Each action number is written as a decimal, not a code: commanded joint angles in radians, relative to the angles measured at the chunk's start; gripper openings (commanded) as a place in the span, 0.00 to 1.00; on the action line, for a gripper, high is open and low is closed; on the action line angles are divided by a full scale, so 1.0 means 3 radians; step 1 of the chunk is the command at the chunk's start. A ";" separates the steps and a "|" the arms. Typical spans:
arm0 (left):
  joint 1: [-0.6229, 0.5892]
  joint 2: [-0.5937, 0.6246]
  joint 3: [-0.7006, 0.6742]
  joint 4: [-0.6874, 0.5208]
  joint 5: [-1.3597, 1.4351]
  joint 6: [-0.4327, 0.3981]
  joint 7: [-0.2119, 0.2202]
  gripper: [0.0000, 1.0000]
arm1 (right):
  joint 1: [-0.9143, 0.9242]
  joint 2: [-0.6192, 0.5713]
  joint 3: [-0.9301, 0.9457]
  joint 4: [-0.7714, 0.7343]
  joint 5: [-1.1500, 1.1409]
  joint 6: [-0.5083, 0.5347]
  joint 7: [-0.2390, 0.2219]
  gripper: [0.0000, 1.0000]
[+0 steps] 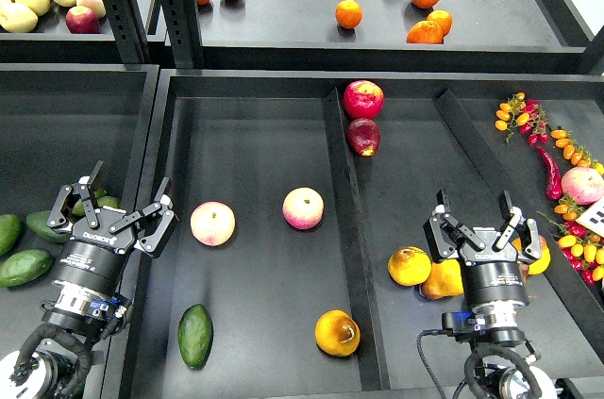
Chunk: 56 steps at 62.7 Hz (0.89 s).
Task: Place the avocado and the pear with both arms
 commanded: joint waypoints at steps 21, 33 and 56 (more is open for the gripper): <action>0.0001 0.0000 -0.0031 0.0002 0.0005 0.0000 -0.0005 1.00 | 0.0000 0.0000 0.0000 -0.0001 0.0000 0.0000 0.0002 1.00; 0.0001 0.0000 -0.0036 0.0002 0.0005 0.0000 0.0000 1.00 | 0.0000 0.0000 0.0000 -0.0001 0.0000 0.0000 0.0002 1.00; 0.0001 0.0000 -0.0036 0.0002 0.0010 0.0000 0.0000 1.00 | 0.0000 0.0000 0.0000 -0.0001 0.0000 0.0000 -0.0003 1.00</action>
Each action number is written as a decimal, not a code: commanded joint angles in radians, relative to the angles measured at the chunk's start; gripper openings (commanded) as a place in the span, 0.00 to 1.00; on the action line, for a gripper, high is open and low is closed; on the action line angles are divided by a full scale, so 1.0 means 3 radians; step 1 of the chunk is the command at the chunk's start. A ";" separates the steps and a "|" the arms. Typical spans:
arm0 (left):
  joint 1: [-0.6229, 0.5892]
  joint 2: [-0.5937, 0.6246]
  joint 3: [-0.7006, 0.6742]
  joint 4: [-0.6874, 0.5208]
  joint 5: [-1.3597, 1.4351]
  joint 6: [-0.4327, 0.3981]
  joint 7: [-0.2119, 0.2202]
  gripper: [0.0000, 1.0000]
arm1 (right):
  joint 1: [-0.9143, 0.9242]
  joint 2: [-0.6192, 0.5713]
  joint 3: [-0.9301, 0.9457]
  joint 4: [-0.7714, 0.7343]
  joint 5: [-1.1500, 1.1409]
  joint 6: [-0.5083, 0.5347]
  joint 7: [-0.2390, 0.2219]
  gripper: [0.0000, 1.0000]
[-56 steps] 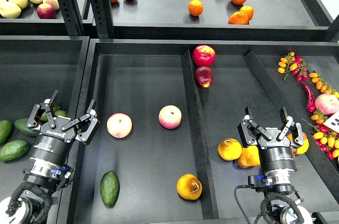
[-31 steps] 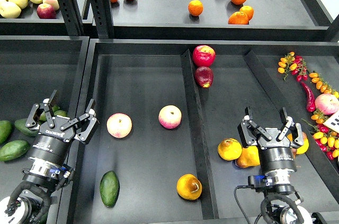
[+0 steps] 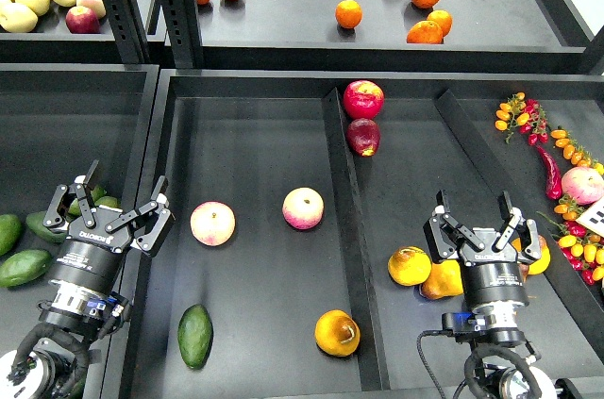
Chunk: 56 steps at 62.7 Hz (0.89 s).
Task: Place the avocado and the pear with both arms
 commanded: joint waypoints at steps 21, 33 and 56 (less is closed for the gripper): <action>0.0015 0.0000 0.0056 0.0010 0.0000 0.0000 0.0005 1.00 | 0.0000 0.0000 0.0000 0.0000 0.0000 0.0000 -0.0004 1.00; 0.0015 0.0000 0.0056 0.0061 -0.0056 0.0000 0.0010 1.00 | 0.0000 0.0000 0.0005 0.0005 0.0005 0.0005 -0.0004 1.00; -0.0077 0.0000 0.0204 0.0056 0.0163 0.0000 0.0020 1.00 | 0.0000 0.0000 0.0005 0.0005 0.0005 0.0000 -0.0004 1.00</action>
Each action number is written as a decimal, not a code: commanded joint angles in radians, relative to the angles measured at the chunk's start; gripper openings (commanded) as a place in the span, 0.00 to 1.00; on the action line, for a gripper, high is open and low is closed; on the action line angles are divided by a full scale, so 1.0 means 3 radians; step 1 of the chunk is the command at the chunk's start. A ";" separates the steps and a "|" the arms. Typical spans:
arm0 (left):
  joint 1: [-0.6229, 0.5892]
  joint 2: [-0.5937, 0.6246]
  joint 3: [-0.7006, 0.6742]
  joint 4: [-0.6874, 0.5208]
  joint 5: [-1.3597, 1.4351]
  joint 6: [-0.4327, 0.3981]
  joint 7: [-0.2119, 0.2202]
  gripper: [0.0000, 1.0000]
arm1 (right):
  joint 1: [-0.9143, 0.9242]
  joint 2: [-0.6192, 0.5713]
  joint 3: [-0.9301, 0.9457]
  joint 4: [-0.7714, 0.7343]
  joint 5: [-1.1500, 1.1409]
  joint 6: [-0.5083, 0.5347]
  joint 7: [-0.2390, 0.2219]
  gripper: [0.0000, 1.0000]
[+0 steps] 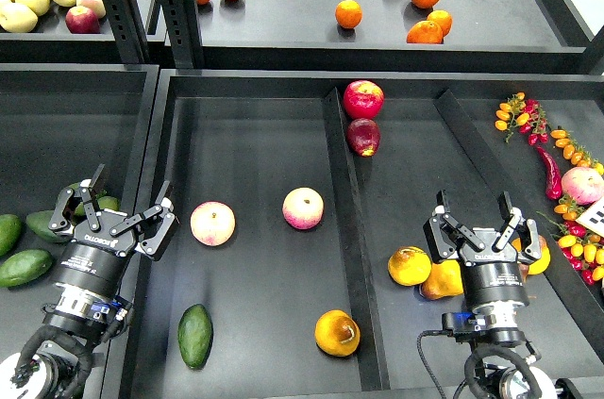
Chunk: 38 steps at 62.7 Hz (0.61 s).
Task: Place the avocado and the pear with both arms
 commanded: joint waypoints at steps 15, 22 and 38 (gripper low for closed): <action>-0.0177 0.0133 0.0045 0.0030 0.0932 0.0000 0.0546 1.00 | 0.0000 0.0000 0.0000 -0.0005 0.0001 -0.0005 -0.0001 1.00; -0.0351 0.0281 0.0075 0.0035 0.1310 0.0000 0.0730 1.00 | 0.0000 0.0000 -0.0006 -0.0005 0.0001 -0.0005 -0.0001 1.00; -0.0980 0.1053 0.0556 0.0035 0.1382 0.0000 0.1260 1.00 | 0.0000 0.0000 -0.0006 -0.0005 0.0001 -0.0005 -0.0001 1.00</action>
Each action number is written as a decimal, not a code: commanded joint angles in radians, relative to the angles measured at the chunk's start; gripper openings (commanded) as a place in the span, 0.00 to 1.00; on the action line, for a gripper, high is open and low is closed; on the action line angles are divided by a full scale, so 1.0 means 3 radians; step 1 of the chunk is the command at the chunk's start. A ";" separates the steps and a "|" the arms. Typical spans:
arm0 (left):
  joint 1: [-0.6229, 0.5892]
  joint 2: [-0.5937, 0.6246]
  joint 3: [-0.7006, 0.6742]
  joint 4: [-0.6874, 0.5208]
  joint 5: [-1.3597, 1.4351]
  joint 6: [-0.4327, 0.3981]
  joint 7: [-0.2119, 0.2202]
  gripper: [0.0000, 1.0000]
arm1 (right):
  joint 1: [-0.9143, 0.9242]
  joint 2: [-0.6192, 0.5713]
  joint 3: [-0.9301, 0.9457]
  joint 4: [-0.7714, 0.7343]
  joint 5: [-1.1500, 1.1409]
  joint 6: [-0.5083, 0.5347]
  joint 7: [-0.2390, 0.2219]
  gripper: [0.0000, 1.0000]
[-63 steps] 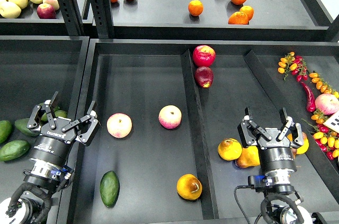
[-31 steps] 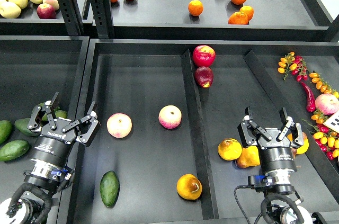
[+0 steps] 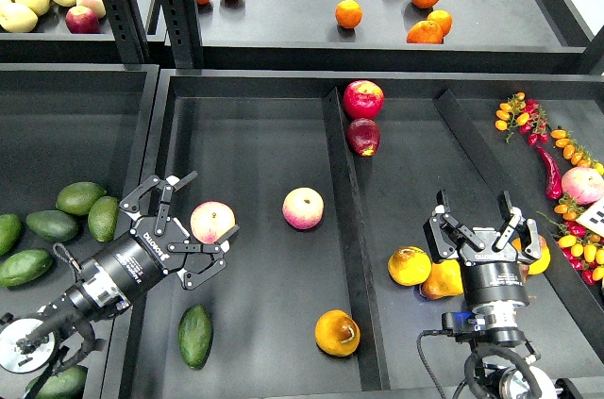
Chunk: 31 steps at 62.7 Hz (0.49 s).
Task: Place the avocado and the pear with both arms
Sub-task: 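Swing the left gripper over the middle bin toward the green avocado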
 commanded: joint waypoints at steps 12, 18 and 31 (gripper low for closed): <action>-0.0851 0.0679 0.0658 0.0081 0.0005 0.0000 0.0262 1.00 | 0.0015 0.0000 -0.0009 0.0000 0.0005 -0.0046 0.0000 1.00; -0.1101 0.0945 0.1011 0.0097 -0.0016 0.0000 0.0262 1.00 | 0.0046 0.0000 -0.0019 0.0000 0.0005 -0.0077 0.0000 1.00; -0.1771 0.1308 0.1906 0.0194 0.0010 0.0000 0.0262 1.00 | 0.0286 0.0000 -0.0004 0.0000 0.0061 -0.0332 0.0000 1.00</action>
